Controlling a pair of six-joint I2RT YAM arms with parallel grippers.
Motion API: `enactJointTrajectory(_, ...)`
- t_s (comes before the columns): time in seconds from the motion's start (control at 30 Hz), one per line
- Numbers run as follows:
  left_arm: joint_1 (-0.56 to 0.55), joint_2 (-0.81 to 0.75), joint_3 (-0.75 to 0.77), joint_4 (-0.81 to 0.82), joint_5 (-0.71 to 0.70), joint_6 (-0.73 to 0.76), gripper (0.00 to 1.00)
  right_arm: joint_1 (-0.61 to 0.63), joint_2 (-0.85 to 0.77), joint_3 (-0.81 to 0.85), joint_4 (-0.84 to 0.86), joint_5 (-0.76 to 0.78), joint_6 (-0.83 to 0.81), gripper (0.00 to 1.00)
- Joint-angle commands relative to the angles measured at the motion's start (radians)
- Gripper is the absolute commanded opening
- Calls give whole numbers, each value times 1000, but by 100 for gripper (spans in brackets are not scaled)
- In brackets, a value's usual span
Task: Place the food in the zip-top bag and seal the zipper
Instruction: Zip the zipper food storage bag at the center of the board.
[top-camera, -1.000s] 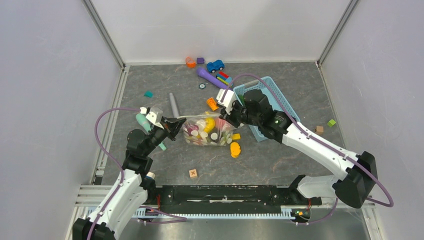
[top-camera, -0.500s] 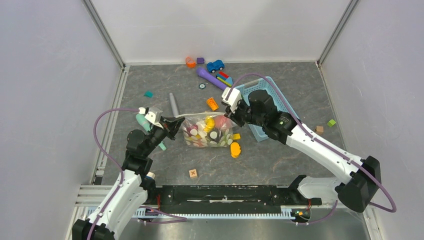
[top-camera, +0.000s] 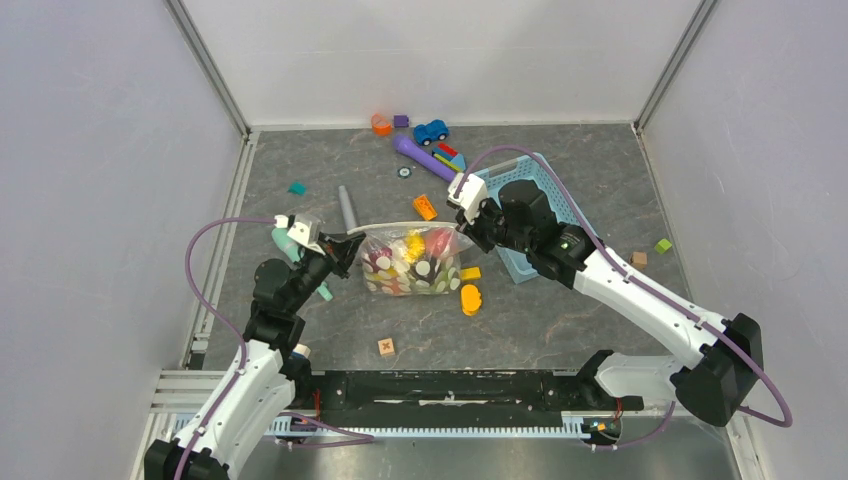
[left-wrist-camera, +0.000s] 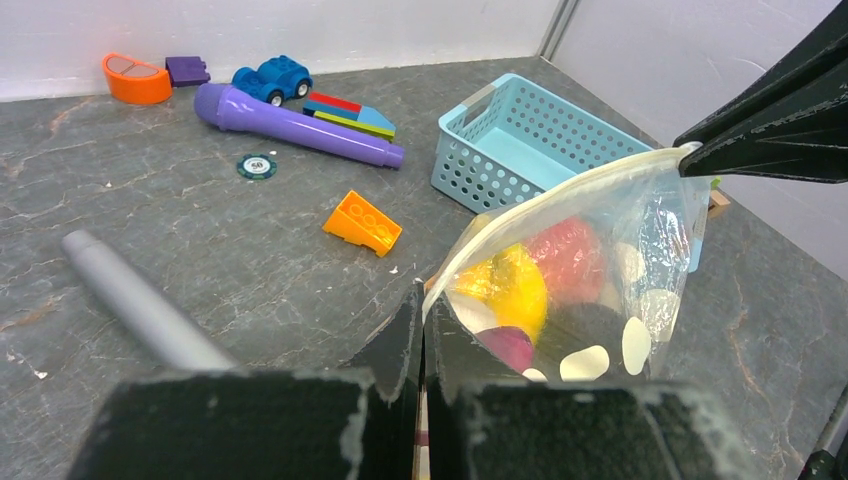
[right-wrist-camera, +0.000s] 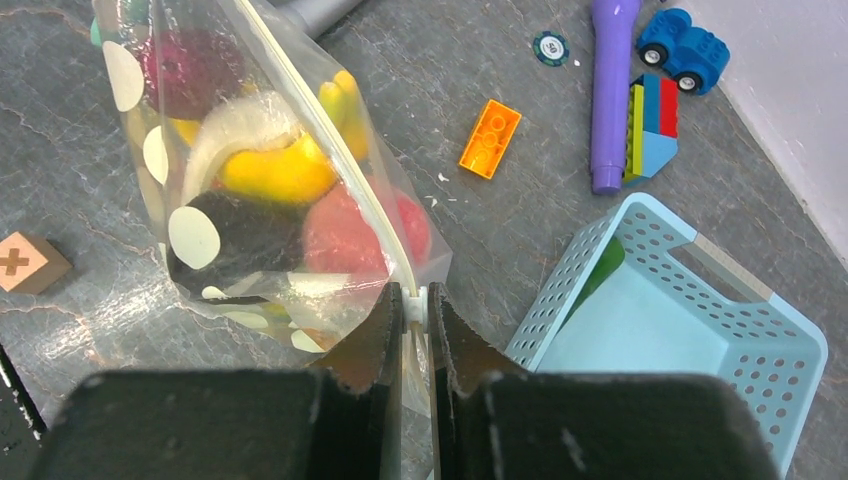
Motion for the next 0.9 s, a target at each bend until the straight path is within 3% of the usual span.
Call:
enactJointTrajectory(0.0, 15, -20, 19, 16, -91, -17, 2, -25, -41, -9, -11, 99, 5, 0)
enactJointTrajectory(0.87, 15, 2, 34, -3, -125, -19, 2, -63, -75, -60, -17, 198, 33, 0)
